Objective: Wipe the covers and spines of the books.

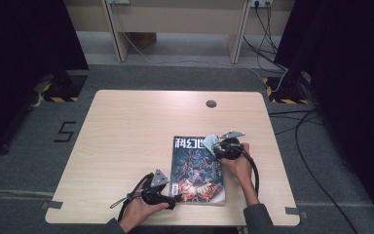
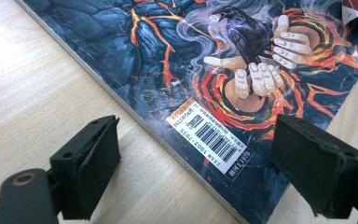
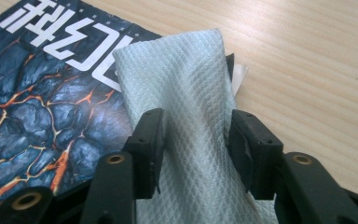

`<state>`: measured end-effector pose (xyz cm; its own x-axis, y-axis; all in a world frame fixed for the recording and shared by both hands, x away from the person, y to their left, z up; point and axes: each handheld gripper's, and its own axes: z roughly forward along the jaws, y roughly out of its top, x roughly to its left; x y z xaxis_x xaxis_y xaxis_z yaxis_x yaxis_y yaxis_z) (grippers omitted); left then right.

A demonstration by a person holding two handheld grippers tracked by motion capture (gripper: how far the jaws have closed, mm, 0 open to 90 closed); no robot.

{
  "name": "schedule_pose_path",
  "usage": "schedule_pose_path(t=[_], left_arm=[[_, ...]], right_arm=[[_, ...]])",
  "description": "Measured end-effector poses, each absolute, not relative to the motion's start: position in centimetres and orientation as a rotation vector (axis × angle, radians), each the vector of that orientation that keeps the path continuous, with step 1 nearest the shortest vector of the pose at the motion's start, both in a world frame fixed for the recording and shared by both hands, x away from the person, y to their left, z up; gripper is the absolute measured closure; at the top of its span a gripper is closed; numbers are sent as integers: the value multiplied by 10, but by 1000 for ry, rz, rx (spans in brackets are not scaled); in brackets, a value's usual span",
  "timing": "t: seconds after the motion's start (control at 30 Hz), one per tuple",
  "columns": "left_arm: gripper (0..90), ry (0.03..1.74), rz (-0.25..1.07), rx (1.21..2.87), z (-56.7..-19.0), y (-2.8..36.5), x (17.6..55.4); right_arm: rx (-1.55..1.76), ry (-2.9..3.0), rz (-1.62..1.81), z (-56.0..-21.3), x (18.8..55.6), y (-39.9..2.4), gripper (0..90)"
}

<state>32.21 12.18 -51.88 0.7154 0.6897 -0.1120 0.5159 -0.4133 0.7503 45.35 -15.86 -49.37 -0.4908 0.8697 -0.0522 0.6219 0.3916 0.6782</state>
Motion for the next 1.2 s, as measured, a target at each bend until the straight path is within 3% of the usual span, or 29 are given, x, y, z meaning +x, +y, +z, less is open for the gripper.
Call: schedule_pose_path(t=[0.3, 0.67, 1.2], left_arm=[[145, 910, 268, 2108, -519, 122, 322], [201, 865, 212, 2170, -510, 137, 311], [186, 890, 252, 2187, -509, 170, 295]], right_arm=[[1073, 2462, 836, -489, 428, -120, 585], [1184, 2372, 808, -489, 435, -137, 584], [910, 2567, 839, -488, 383, -68, 586]])
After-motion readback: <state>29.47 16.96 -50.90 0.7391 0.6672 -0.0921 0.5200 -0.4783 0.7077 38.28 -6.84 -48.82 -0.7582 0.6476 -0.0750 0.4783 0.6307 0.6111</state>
